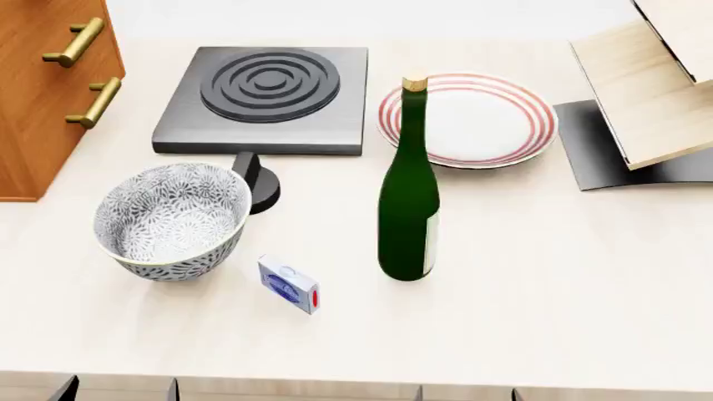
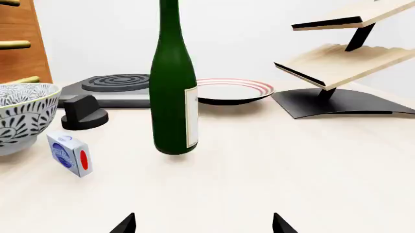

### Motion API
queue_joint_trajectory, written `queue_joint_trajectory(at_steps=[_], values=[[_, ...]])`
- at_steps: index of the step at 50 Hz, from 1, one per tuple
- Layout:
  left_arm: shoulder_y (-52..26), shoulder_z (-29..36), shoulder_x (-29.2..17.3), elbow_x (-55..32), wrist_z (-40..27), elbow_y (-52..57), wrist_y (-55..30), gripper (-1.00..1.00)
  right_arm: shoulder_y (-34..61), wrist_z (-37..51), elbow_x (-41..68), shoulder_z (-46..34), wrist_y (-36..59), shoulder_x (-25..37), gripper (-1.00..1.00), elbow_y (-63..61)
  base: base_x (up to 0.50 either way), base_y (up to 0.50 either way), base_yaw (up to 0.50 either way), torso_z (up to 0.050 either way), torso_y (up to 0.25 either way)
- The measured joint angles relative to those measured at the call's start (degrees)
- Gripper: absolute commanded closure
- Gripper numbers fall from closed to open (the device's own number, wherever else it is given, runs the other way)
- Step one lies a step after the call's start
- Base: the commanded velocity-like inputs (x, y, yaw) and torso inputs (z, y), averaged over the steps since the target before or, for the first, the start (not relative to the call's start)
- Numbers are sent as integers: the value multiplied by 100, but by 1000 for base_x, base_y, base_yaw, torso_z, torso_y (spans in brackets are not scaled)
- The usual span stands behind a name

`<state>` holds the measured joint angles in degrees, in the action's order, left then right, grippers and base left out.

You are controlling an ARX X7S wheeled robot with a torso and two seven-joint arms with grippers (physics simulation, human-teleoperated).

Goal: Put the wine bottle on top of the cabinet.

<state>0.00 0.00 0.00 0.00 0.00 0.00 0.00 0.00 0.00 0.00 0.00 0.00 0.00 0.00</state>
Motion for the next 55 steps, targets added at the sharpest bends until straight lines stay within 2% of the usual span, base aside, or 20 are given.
queue_joint_trajectory(at_steps=[20, 21, 32, 55], values=[[-43, 336, -273, -232, -338, -12, -86, -100, 18, 267, 267, -314, 9, 257, -100, 1, 0, 0, 0, 0, 0], [-245, 229, -352, -286, -473, -197, -127, -100, 343, 681, 197, -297, -48, 254, -100, 398, 0, 0, 0, 0, 0], [-179, 422, -343, 112, -551, -153, -449, -100, 146, 381, 292, -364, 51, 284, -100, 138, 0, 0, 0, 0, 0], [-104, 824, -529, 331, -880, -41, -617, -100, 32, 498, 371, -659, 115, 500, -100, -12, 0, 0, 0, 0, 0]])
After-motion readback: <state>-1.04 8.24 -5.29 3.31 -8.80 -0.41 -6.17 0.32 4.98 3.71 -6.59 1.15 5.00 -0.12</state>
